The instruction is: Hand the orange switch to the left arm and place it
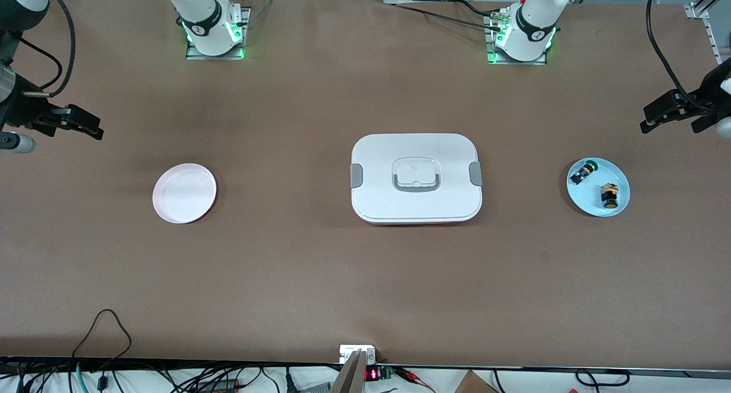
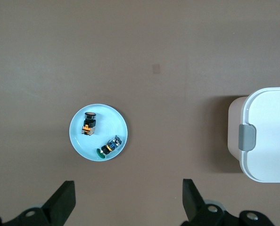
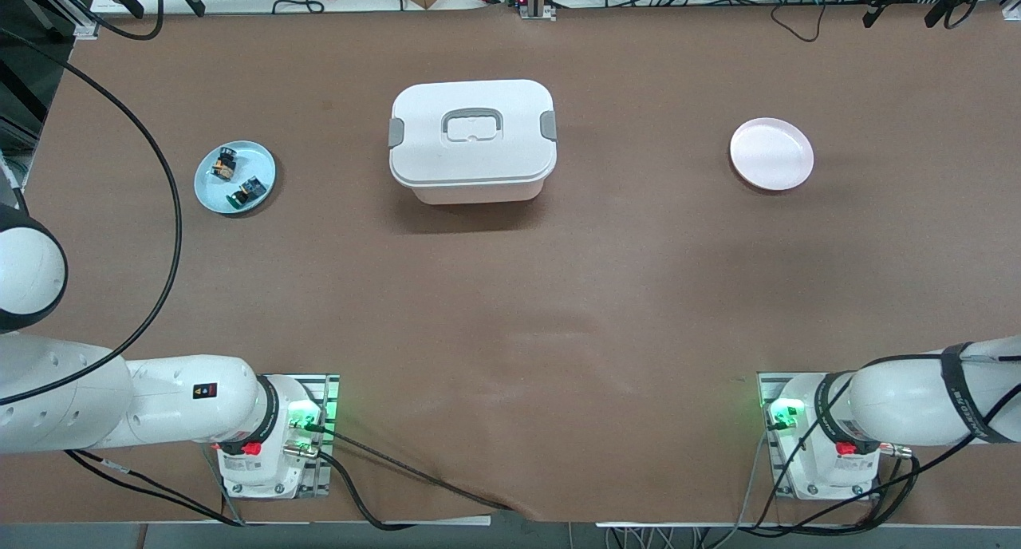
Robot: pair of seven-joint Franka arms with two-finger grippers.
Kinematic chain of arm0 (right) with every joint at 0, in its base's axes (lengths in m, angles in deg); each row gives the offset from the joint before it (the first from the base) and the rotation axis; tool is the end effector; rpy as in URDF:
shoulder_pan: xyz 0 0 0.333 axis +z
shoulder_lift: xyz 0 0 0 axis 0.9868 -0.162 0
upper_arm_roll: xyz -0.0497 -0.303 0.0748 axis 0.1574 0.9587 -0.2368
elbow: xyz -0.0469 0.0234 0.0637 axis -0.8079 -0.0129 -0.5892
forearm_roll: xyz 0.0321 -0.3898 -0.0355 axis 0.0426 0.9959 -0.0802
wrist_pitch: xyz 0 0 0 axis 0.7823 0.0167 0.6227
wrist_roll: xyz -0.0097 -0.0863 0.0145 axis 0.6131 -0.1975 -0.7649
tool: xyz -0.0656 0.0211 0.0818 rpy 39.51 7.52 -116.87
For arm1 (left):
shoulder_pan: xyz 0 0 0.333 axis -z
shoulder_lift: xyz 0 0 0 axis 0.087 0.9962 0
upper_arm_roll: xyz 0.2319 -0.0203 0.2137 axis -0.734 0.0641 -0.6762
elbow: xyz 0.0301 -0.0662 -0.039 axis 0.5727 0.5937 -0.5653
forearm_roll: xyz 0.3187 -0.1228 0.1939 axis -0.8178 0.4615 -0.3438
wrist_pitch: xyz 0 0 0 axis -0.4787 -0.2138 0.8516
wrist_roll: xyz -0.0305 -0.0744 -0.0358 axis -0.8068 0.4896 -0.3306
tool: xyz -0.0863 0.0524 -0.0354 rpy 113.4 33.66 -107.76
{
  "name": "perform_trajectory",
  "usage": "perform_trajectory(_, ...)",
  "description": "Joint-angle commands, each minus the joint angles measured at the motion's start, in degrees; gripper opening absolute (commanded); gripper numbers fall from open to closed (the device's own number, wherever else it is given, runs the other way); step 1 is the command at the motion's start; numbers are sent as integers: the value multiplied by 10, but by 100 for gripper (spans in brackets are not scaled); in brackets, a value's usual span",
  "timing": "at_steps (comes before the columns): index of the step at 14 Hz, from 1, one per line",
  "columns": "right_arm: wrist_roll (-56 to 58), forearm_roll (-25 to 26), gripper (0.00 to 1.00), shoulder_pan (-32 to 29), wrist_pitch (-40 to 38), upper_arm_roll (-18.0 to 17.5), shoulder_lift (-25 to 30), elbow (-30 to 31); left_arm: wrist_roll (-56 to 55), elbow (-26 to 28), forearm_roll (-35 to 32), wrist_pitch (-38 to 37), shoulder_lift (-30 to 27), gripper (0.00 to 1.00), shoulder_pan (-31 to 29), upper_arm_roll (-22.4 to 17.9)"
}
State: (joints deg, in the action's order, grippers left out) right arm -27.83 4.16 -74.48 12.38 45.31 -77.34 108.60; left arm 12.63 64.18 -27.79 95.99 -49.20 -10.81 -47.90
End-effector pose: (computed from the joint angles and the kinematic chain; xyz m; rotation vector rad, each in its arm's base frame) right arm 0.5636 -0.0198 0.5636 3.1077 -0.0775 -0.0591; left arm 0.5497 0.0338 0.6095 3.1387 0.0388 0.0342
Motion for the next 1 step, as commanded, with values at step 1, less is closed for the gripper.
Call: perform_trajectory(1, 5, -1, 100, 7, -12, 6, -5, -14, -5, -16, 11, -10, 6, 100, 3, -2)
